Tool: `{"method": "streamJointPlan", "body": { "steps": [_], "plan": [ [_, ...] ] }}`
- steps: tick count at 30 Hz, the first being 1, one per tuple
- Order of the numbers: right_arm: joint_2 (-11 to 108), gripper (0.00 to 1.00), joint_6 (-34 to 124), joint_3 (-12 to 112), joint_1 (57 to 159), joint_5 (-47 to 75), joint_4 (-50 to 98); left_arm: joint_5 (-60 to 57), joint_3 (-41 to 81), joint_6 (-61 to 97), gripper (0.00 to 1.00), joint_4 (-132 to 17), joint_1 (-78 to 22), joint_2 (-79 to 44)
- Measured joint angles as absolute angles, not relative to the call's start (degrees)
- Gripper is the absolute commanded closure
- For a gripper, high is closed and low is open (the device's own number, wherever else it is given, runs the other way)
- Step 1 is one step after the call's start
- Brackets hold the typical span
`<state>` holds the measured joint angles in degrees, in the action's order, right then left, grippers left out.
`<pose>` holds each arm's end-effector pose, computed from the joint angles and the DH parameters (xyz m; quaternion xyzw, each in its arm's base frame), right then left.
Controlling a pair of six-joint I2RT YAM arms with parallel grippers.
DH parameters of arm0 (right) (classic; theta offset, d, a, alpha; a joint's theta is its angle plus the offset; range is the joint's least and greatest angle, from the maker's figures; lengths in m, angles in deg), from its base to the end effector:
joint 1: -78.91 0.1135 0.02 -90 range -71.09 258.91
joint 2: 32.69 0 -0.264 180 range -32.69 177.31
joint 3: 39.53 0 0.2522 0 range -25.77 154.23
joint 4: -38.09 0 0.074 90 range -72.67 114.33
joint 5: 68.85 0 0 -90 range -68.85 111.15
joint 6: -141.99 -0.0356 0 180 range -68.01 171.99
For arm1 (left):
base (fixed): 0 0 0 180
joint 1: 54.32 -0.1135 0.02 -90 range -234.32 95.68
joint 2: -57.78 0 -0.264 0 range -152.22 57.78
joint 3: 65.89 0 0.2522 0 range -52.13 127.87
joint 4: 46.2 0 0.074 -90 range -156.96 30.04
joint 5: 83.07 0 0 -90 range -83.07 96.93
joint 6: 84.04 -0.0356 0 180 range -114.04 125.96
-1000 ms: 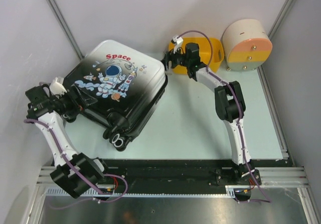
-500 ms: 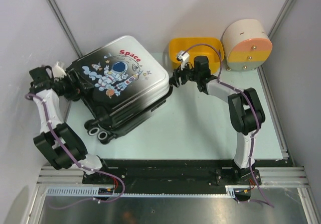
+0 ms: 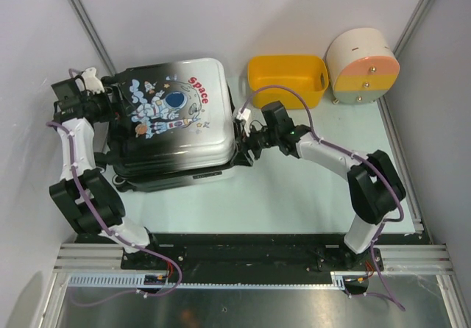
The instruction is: Open, take out, and arrange the luggage
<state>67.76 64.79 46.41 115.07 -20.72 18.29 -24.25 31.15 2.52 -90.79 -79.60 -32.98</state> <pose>0.3049 0.2523 0.2533 -0.4941 0.6824 0.3977 0.3633 0.3299 0.1354 0.3403 -0.0492 0.8734 -0.1302 0.4668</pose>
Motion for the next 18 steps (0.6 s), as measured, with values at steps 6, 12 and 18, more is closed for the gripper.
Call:
{"method": "streamJointPlan", "body": {
  "steps": [6, 12, 18],
  "plan": [
    [62.03, 0.20, 67.69, 45.17, 116.21, -27.36, 12.91, -24.40, 28.64, -1.92, 0.00, -90.90, -78.52, -29.68],
    [59.62, 0.12, 77.99, 45.71, 108.82, -25.83, 8.96, -19.59, 25.34, -7.76, 0.00, -90.62, -75.12, -23.78],
    [59.76, 0.11, 87.85, 45.71, 108.34, -22.20, 4.85, -25.87, 23.68, -10.71, 0.00, -94.88, -65.56, -15.36]
  ]
}}
